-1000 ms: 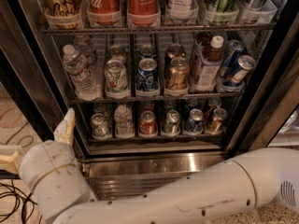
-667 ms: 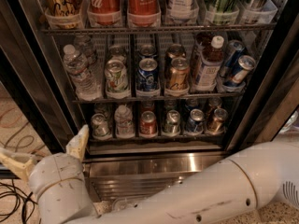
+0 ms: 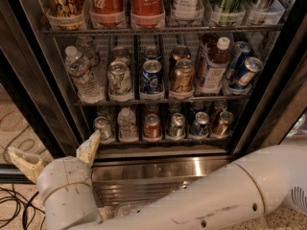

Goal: Pick 7up can from middle shelf of fridge

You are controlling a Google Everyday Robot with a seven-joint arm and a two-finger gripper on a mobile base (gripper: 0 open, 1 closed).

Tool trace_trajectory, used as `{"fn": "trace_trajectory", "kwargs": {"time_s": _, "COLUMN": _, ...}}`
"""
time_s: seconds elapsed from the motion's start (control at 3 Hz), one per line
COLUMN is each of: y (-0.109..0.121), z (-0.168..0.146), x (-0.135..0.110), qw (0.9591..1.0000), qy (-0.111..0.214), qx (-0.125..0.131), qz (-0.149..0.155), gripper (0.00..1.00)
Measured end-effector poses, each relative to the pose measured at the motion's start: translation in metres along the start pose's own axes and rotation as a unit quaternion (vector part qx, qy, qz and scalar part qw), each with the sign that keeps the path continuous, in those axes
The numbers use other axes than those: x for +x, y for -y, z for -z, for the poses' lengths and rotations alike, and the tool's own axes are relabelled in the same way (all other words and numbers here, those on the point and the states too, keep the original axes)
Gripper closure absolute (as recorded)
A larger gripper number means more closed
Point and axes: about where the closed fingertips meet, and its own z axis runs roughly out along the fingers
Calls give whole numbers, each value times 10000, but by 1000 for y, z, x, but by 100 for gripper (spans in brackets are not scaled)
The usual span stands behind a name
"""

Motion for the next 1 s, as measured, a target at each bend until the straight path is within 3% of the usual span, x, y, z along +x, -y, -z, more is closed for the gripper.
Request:
{"fn": "trace_trajectory", "kwargs": {"time_s": 0.33, "y": 27, "z": -1, "x": -3, "qw": 9986, "qy": -43, "qx": 481, "qz": 211, "gripper": 0}}
{"fn": "trace_trajectory", "kwargs": {"time_s": 0.67, "y": 61, "z": -5, "x": -8, "qw": 9938, "qy": -98, "qx": 961, "qz": 546, "gripper": 0}}
{"fn": "trace_trajectory", "kwargs": {"time_s": 1.0, "y": 88, "z": -16, "x": -10, "qw": 9898, "qy": -84, "qx": 1208, "qz": 755, "gripper": 0}}
